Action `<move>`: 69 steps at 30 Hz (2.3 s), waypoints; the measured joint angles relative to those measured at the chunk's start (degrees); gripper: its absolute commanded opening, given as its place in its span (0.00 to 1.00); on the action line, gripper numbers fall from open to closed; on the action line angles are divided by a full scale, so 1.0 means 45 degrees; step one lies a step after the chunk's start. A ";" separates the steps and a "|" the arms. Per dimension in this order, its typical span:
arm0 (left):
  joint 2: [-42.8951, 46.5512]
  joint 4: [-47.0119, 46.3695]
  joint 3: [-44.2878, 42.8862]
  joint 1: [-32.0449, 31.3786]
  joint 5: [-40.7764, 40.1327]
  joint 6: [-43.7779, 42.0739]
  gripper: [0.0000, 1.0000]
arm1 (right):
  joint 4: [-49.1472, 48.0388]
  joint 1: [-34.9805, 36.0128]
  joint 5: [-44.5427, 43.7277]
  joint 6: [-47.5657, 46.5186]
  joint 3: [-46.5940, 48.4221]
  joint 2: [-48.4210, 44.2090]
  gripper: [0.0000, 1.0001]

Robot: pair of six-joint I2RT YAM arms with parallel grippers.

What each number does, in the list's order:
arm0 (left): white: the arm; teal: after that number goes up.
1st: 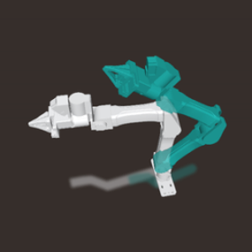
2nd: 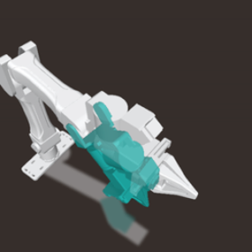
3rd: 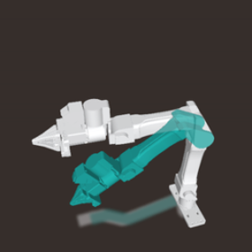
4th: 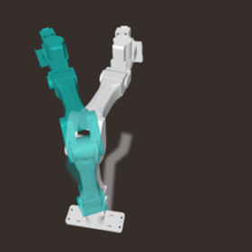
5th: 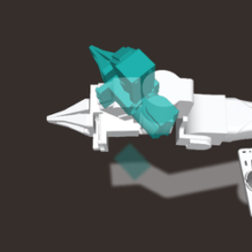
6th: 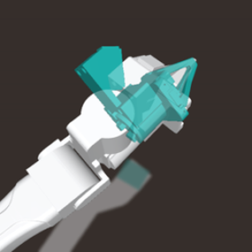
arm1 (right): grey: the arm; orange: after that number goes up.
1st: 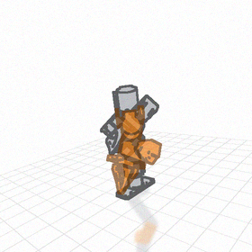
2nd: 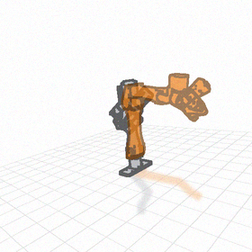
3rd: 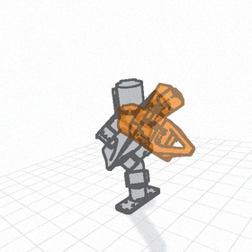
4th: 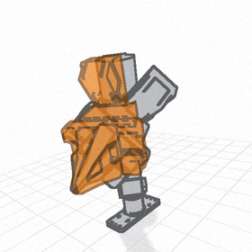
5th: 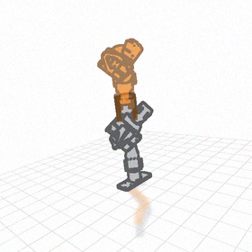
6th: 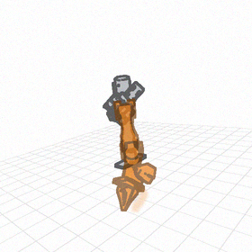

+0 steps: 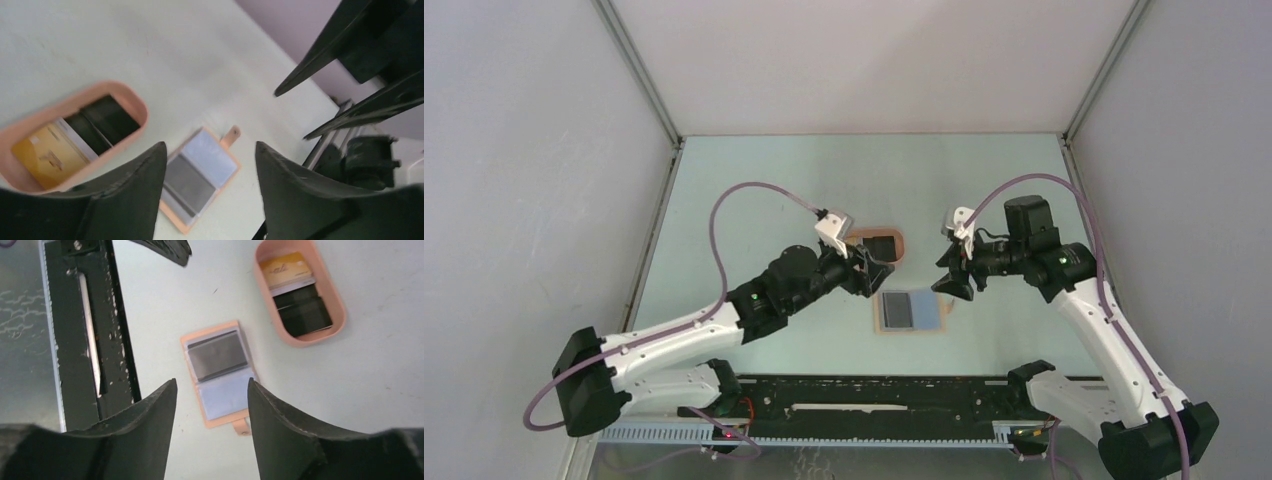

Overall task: Put the credit cards into the card holder
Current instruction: Insert the credit card into the card holder, then pick up the credit card from the storage box.

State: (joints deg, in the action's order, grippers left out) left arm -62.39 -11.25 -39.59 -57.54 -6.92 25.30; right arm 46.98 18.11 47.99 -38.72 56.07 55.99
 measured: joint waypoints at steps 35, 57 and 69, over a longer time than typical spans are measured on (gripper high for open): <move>-0.1661 -0.1923 -0.0049 0.5353 -0.0913 0.2511 0.88 | -0.6013 0.1457 -0.1413 1.1225 0.4794 0.9821 0.63; -0.3604 -0.1064 0.0612 0.4770 -0.4920 0.6489 0.73 | -0.7888 0.2744 -0.4333 1.5339 0.5576 1.3308 0.61; -0.4755 -0.0942 0.0612 0.4707 -0.5328 0.7315 0.65 | -0.7611 0.2759 -0.4595 1.5562 0.5833 1.3964 0.56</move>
State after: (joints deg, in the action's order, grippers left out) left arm -83.79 -15.49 -36.84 -36.36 -30.89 58.22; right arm 12.73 30.52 27.31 31.31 82.32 118.83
